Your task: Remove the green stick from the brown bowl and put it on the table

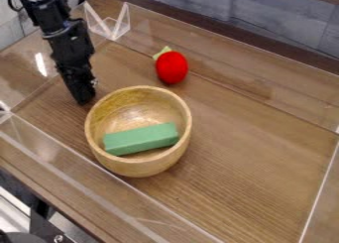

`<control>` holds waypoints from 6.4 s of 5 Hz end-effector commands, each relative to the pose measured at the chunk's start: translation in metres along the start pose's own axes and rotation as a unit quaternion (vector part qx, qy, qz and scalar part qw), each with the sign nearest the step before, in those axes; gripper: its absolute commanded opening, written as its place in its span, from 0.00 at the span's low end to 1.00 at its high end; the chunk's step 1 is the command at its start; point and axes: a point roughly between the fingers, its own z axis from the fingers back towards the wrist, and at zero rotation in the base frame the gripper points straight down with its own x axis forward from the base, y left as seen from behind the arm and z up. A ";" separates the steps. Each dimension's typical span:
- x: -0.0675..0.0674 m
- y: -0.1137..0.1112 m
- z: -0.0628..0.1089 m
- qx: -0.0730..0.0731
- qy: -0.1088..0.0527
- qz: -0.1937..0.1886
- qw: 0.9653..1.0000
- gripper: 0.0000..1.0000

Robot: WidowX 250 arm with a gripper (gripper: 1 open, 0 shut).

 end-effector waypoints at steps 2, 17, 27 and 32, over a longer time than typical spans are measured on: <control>0.009 -0.025 0.026 0.022 -0.024 0.010 0.999 0.00; 0.043 -0.129 0.024 0.018 -0.047 -0.010 0.999 0.00; 0.028 -0.186 0.008 0.003 0.036 -0.260 0.965 0.00; 0.028 -0.235 -0.044 -0.010 0.034 -0.233 0.972 0.00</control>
